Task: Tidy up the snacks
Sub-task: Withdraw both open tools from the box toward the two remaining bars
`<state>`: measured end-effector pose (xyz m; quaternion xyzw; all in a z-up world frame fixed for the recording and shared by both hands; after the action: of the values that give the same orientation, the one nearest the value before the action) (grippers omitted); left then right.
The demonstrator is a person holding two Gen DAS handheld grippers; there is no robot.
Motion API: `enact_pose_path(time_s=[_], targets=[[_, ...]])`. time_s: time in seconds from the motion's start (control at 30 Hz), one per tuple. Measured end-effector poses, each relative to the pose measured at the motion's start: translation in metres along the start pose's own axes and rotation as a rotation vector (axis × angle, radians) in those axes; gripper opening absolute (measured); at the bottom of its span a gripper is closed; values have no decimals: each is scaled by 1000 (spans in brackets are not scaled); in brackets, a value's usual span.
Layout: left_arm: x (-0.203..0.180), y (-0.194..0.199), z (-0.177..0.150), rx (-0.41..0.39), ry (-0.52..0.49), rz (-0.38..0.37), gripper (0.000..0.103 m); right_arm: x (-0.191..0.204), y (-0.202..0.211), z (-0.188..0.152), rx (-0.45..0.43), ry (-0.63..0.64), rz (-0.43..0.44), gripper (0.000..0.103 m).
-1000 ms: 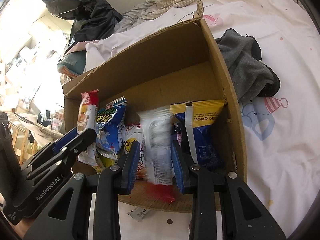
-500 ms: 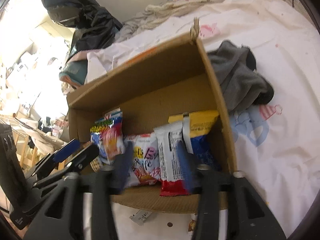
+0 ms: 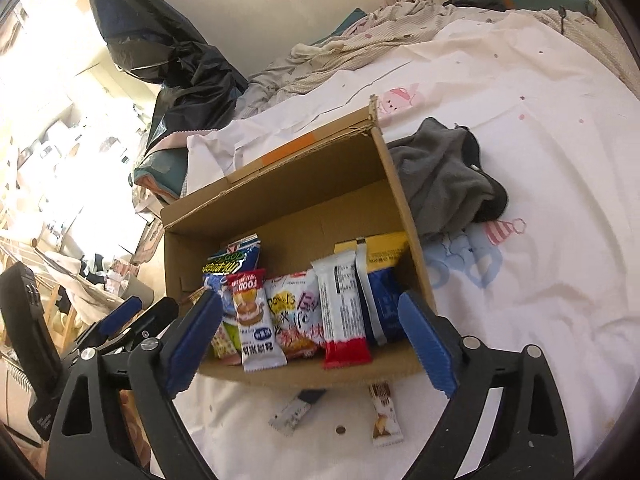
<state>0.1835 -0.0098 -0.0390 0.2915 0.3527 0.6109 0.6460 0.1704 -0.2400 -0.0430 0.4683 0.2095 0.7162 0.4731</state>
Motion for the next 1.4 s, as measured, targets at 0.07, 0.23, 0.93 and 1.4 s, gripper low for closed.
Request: enact_pose_path(time_s=[0.07,0.23,0.93,1.4], targets=[[3,4,-6,15,19,-3,89,-1,6,-6,1,0,-13,94],[12,12,-23,35,50,-2,89,-12,15,-26,24,-58,-18,94],[-49,-73,-88,368,-102,-91,80,-69,-10,-61,193,-267,-50,94],[-55,-75,-93,447,-150,-83,11,-64,-23,-62,235,-213,-101,94]])
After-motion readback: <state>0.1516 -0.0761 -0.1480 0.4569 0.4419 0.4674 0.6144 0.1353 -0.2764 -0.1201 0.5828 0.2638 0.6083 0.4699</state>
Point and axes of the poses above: each gripper's, at about its wrist camera, not at the fingertips, and y roughly against the way its jaws point, x to its left, z to its top, the point moved 1 cm from there along -y, roughly the way its jaws point, and after that the axes turned 8 degrees about x, right-handed, at the moved point
